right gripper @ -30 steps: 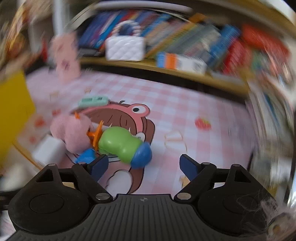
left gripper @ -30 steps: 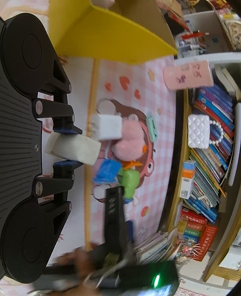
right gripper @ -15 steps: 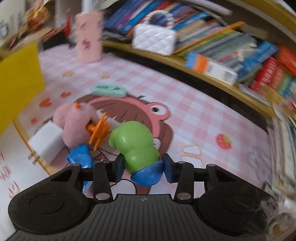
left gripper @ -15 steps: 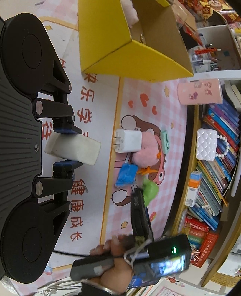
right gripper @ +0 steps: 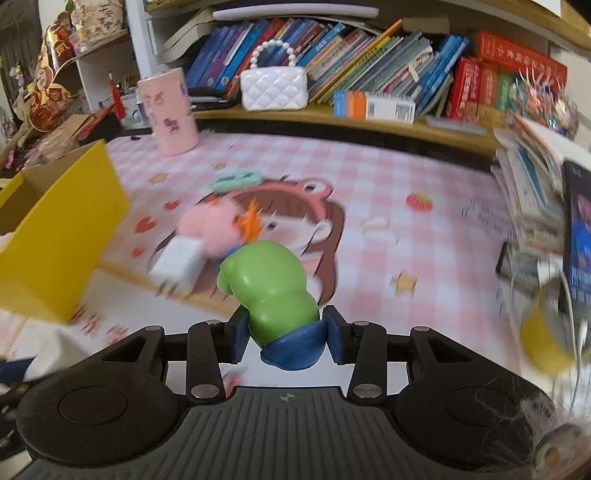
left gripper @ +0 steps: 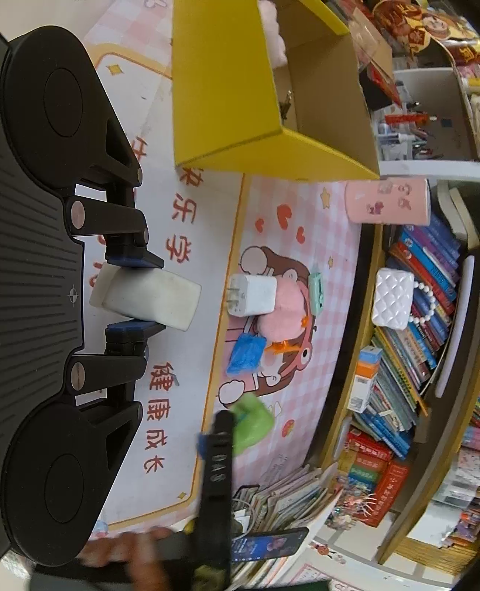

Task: Organize objects
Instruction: 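Carry the eraser and the green-and-blue toy with both tools over the yellow box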

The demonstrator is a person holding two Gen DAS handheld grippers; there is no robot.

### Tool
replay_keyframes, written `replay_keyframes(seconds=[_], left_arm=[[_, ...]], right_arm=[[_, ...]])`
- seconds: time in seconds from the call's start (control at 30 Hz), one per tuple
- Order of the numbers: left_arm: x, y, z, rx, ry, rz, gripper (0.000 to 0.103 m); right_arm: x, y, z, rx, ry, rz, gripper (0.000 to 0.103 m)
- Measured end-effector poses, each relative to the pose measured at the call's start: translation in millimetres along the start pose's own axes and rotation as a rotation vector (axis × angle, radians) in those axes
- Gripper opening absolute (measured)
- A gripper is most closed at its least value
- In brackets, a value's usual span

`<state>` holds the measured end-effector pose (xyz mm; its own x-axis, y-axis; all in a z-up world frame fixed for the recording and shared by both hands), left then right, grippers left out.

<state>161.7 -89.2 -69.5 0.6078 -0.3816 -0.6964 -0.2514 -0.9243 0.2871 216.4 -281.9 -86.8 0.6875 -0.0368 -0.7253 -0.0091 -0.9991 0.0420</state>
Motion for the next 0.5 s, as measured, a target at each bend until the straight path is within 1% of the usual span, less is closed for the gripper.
replay_keyframes(seconds=[0.2, 0.3, 0.4, 0.5], left_arm=[[-18.9, -16.4, 13.5, -0.005, 0.012, 0.002, 0.026], [-34.9, -29.7, 16.7, -0.022, 0.035, -0.01, 0.026], [-53.1, -42.9, 20.3, -0.024, 0.063, -0.016, 0.025], [-67.3, -56.8, 28.7, -0.024, 0.064, -0.027, 0.025]], right_arm=[[-38.6, -28.1, 27.9, 0.07, -0.064, -0.064, 0.039], [-51.0, -44.6, 38.8, 0.1, -0.093, -0.083, 0.039], [-66.1, -61.1, 48.0, 0.119, -0.093, -0.083, 0.039], [-81.6, -82.5, 59.1, 0.111, -0.09, -0.092, 0.039]])
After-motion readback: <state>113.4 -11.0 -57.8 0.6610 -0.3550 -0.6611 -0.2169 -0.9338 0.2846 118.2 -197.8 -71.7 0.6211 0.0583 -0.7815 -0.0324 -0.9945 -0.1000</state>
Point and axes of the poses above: each gripper's, at about its wrist camera, not at the fingertips, and x roughly the way its jaws point, y to its right, z to its underside, the point moved 4 cm from there along x, roughly the way its jaws point, and after that the axes turned 11 degrees about z, right-handed, at the moved point
